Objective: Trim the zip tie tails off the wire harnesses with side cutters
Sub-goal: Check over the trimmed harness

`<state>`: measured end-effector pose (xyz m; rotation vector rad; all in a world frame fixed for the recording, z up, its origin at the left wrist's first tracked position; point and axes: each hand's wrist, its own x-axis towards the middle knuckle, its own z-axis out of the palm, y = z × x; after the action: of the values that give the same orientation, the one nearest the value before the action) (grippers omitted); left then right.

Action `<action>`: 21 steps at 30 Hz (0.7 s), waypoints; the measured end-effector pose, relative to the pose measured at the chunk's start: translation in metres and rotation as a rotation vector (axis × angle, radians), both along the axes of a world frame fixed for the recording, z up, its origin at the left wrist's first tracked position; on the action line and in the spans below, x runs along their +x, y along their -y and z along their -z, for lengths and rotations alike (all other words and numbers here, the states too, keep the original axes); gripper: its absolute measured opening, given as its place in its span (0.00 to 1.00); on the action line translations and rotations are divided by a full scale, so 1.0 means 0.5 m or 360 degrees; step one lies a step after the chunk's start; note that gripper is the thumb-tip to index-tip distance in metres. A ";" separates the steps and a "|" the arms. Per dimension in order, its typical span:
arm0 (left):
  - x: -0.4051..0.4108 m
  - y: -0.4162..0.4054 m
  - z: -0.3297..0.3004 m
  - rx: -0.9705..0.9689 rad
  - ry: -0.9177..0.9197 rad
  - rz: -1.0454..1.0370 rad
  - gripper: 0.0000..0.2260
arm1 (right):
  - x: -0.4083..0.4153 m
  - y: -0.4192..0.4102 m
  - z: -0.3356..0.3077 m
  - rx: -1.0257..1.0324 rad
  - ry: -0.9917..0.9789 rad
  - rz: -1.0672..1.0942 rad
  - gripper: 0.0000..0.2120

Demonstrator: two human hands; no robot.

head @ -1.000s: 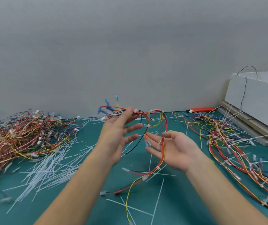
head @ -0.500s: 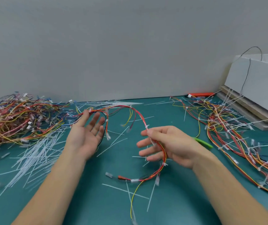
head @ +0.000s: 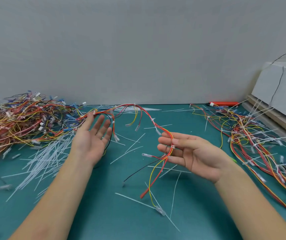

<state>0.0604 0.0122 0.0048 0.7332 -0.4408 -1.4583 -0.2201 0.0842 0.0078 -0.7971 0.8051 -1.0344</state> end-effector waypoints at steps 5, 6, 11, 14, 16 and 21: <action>-0.002 -0.007 -0.006 -0.0042 0.0050 0.0005 0.06 | 0.006 0.001 0.001 0.0149 0.0140 0.0003 0.17; -0.002 -0.007 -0.005 -0.0056 0.0067 0.0014 0.06 | 0.007 0.001 0.002 0.0163 0.0159 0.0012 0.16; -0.007 -0.012 -0.008 -0.0104 0.0137 0.0064 0.06 | 0.007 0.001 0.002 0.0269 0.0345 0.0060 0.15; -0.010 -0.016 -0.012 -0.0118 0.0177 0.0079 0.06 | 0.009 0.002 -0.004 0.0321 0.0501 0.0107 0.14; -0.011 -0.017 -0.011 -0.0117 0.0204 0.0074 0.06 | 0.012 0.002 -0.004 0.0325 0.0537 0.0167 0.15; -0.012 -0.018 -0.006 -0.0094 0.0240 0.0079 0.06 | 0.021 0.001 0.000 0.0347 0.0490 0.0228 0.16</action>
<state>0.0545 0.0213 0.0080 0.7923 -0.6193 -1.4355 -0.2098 0.0838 0.0077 -0.3867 0.7015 -1.1409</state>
